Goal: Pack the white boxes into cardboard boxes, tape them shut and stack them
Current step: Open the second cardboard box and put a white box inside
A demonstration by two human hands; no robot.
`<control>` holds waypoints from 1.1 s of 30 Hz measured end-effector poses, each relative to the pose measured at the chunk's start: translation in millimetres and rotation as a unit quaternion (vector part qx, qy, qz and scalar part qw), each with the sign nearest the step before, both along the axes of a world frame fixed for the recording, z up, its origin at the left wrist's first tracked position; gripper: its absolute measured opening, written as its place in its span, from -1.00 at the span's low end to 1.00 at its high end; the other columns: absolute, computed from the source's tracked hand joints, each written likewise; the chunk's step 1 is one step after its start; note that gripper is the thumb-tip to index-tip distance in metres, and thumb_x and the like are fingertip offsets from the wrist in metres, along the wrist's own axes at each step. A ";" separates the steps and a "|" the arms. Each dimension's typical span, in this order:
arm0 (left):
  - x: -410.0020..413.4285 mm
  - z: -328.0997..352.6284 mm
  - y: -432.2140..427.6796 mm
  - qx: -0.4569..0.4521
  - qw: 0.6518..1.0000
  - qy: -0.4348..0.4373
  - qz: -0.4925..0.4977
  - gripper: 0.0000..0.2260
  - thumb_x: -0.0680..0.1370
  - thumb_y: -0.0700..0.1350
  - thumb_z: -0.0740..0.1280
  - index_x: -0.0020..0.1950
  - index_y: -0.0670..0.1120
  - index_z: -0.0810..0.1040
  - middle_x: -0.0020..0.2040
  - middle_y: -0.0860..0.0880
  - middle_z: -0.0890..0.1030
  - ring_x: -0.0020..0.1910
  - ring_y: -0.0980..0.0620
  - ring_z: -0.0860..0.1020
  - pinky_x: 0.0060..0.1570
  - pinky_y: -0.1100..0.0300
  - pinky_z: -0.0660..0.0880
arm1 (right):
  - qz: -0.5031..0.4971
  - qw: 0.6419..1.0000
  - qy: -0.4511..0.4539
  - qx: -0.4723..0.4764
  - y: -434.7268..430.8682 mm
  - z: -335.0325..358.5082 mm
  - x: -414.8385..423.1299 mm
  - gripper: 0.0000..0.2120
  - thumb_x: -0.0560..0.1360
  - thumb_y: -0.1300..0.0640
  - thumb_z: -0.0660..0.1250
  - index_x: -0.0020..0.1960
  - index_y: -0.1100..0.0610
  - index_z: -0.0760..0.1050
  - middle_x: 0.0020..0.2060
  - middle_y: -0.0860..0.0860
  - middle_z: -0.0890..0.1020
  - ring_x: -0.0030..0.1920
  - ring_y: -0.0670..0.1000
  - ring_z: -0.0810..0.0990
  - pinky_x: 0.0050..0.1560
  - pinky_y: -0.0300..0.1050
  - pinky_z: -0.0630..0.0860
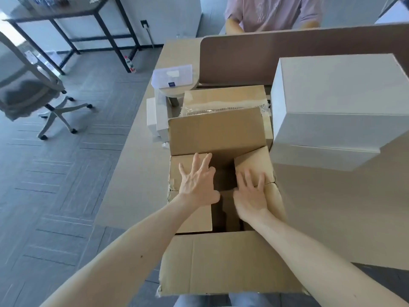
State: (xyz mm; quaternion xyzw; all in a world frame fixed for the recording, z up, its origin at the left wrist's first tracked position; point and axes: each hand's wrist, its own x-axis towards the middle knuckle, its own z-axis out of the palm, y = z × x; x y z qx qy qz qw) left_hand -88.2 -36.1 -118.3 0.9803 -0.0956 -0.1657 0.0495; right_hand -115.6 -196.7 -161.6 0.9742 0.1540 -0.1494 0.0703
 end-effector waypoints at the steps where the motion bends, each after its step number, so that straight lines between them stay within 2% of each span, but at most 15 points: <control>1: 0.1 8.3 0.9 -0.021 1.000 -0.002 0.017 -0.74 0.35 -0.05 0.39 -0.02 -0.02 0.44 0.61 0.08 -0.01 0.61 -0.15 -0.16 0.44 -0.47 -0.06 | 0.002 1.000 0.001 0.003 1.9 1.2 -0.2 -0.79 0.51 0.10 0.34 0.14 0.05 0.58 0.57 0.15 0.03 0.55 0.29 -0.14 0.38 0.51 -0.16; 3: 2.6 24.6 6.8 -0.041 0.998 -0.019 0.035 -0.77 0.34 -0.07 0.39 -0.07 -0.03 0.42 0.60 0.08 0.05 0.61 -0.14 -0.06 0.44 -0.43 0.05 | 0.005 1.000 -0.006 -0.007 8.6 6.5 -0.2 -0.68 0.50 0.05 0.35 0.24 0.05 0.51 0.56 0.15 0.02 0.55 0.28 -0.11 0.35 0.52 -0.09; 5: 6.8 40.0 18.6 -0.027 0.998 -0.051 0.036 -0.75 0.31 -0.07 0.40 -0.09 -0.03 0.41 0.59 0.05 0.11 0.55 -0.13 0.12 0.36 -0.33 0.27 | 0.009 1.000 -0.023 -0.011 15.8 16.2 2.4 -0.61 0.48 -0.04 0.37 0.26 0.04 0.47 0.54 0.14 0.04 0.54 0.25 -0.05 0.34 0.49 0.01; 8: 11.6 60.2 39.9 -0.025 0.997 -0.052 0.052 -0.72 0.33 -0.15 0.44 -0.04 -0.06 0.42 0.60 0.04 0.12 0.43 -0.09 0.32 0.16 -0.12 0.51 | 0.005 0.998 -0.052 0.024 23.9 34.6 8.7 -0.68 0.46 -0.03 0.40 0.17 0.03 0.50 0.44 0.13 0.19 0.45 0.23 0.15 0.32 0.36 0.22; 11: 14.6 68.7 57.1 -0.006 0.998 -0.031 0.046 -0.58 0.41 -0.17 0.48 0.20 -0.08 0.42 0.63 0.07 0.00 0.37 -0.11 0.41 0.02 0.06 0.59 | -0.026 0.995 -0.066 0.063 30.0 49.1 7.3 -0.77 0.45 0.12 0.41 0.09 0.07 0.53 0.28 0.12 0.35 0.25 0.20 0.34 0.16 0.15 0.46; 13: 18.5 71.5 65.3 0.010 0.999 -0.016 0.044 -0.45 0.45 -0.19 0.46 0.39 -0.09 0.33 0.63 0.08 -0.12 0.38 -0.17 0.41 0.01 0.09 0.60 | -0.047 0.994 -0.053 0.082 31.1 57.0 9.2 -0.74 0.44 0.20 0.41 0.11 0.10 0.51 0.27 0.13 0.35 0.17 0.21 0.40 0.07 0.08 0.53; 16: 20.2 78.9 83.0 0.034 0.998 0.007 0.047 -0.30 0.49 -0.25 0.41 0.55 -0.11 0.14 0.62 0.03 -0.24 0.39 -0.18 0.41 -0.06 0.16 0.57 | -0.080 0.992 -0.039 0.087 30.2 80.2 12.3 -0.70 0.45 0.18 0.41 0.15 0.11 0.45 0.24 0.16 0.34 0.00 0.19 0.51 -0.08 -0.04 0.56; 18: 19.5 83.9 99.3 0.050 0.997 0.015 0.050 -0.22 0.46 -0.24 0.43 0.58 -0.12 0.09 0.62 -0.02 -0.20 0.35 -0.19 0.46 -0.01 0.08 0.58 | -0.092 0.991 -0.039 0.089 29.8 92.9 13.2 -0.72 0.48 0.19 0.39 0.16 0.13 0.44 0.16 0.15 0.41 -0.11 0.11 0.51 -0.18 -0.13 0.47; 21: 17.9 82.0 132.5 0.097 0.992 0.039 0.073 -0.14 0.42 -0.11 0.51 0.58 -0.12 0.09 0.60 -0.07 -0.04 0.42 -0.23 0.38 0.25 -0.17 0.50 | -0.105 0.988 -0.056 0.096 29.5 104.8 12.9 -0.79 0.50 0.29 0.32 0.13 0.18 0.47 0.06 0.13 0.50 -0.19 0.08 0.43 -0.21 -0.14 0.39; 22: 16.0 79.0 144.0 0.121 0.988 0.043 0.080 -0.13 0.43 -0.05 0.52 0.59 -0.10 0.09 0.60 -0.07 -0.03 0.49 -0.25 0.28 0.34 -0.28 0.38 | -0.110 0.987 -0.064 0.100 28.9 107.2 12.9 -0.80 0.50 0.31 0.30 0.11 0.18 0.48 0.04 0.13 0.53 -0.17 0.10 0.48 -0.20 -0.12 0.42; 24: 10.2 71.1 163.3 0.161 0.982 0.038 0.090 -0.15 0.47 0.07 0.48 0.61 -0.06 0.09 0.63 -0.08 -0.05 0.57 -0.35 0.02 0.44 -0.45 0.02 | -0.124 0.983 -0.075 0.112 28.2 109.2 12.4 -0.79 0.48 0.35 0.28 0.09 0.19 0.49 0.01 0.12 0.55 -0.08 0.15 0.57 -0.19 -0.10 0.45; 26: 5.8 59.5 175.4 0.163 0.982 0.022 0.097 -0.19 0.49 0.21 0.42 0.60 -0.04 0.13 0.63 -0.12 0.00 0.57 -0.41 -0.09 0.43 -0.45 -0.15 | -0.136 0.978 -0.083 0.134 30.5 109.6 11.4 -0.72 0.46 0.38 0.28 0.14 0.20 0.50 0.04 0.13 0.57 -0.03 0.20 0.60 -0.17 -0.07 0.47; 28: 0.5 47.3 180.5 0.131 0.985 0.026 0.108 -0.18 0.48 0.33 0.36 0.60 -0.01 0.15 0.61 -0.15 0.10 0.57 -0.39 -0.05 0.43 -0.44 -0.15 | -0.135 0.975 -0.096 0.148 38.0 109.9 8.6 -0.65 0.44 0.38 0.28 0.21 0.19 0.50 0.12 0.14 0.59 -0.01 0.22 0.63 -0.14 -0.04 0.51; 30: -6.4 33.8 178.1 0.101 0.987 0.044 0.116 -0.20 0.48 0.36 0.32 0.60 0.04 0.12 0.60 -0.18 0.13 0.57 -0.38 0.00 0.45 -0.44 -0.12 | -0.136 0.971 -0.104 0.166 48.8 110.5 6.0 -0.56 0.42 0.38 0.27 0.29 0.18 0.49 0.21 0.16 0.59 0.05 0.24 0.63 -0.06 0.00 0.57; 33: -14.7 14.0 171.2 0.081 0.983 0.091 0.140 -0.20 0.51 0.28 0.35 0.61 0.14 0.02 0.63 -0.20 -0.03 0.56 -0.42 -0.03 0.41 -0.48 0.05 | -0.156 0.954 -0.101 0.235 62.1 114.4 1.8 -0.44 0.41 0.42 0.22 0.39 0.19 0.45 0.29 0.18 0.56 0.17 0.27 0.59 0.17 0.11 0.55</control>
